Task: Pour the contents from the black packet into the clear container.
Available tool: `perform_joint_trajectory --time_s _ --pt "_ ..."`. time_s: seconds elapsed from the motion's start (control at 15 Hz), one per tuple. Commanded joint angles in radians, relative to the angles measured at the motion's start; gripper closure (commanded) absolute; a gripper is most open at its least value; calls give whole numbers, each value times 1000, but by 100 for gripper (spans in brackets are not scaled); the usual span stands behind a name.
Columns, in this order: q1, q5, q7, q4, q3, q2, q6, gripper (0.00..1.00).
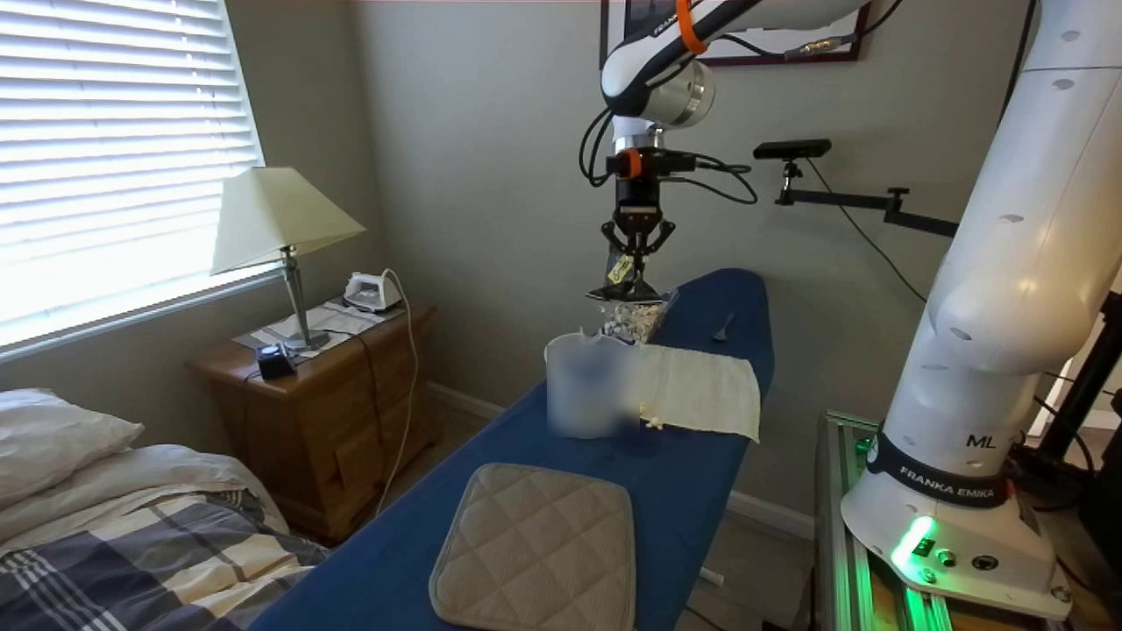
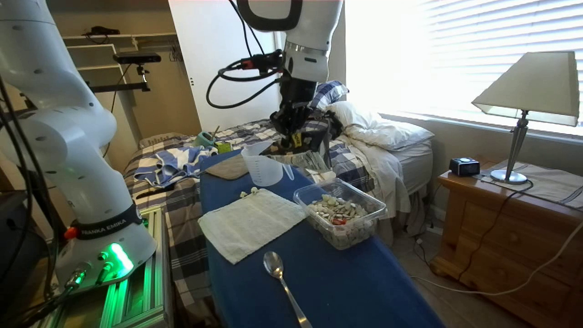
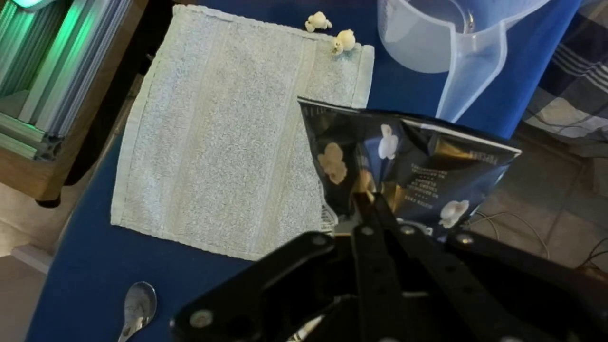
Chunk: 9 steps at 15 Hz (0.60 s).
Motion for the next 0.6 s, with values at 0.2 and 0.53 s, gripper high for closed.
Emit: perform_joint_trajectory --time_s 0.2,0.53 --pt "8 -19 -45 3 6 -15 -102 100" --pt "24 -138 -256 -17 26 -64 -203 100"
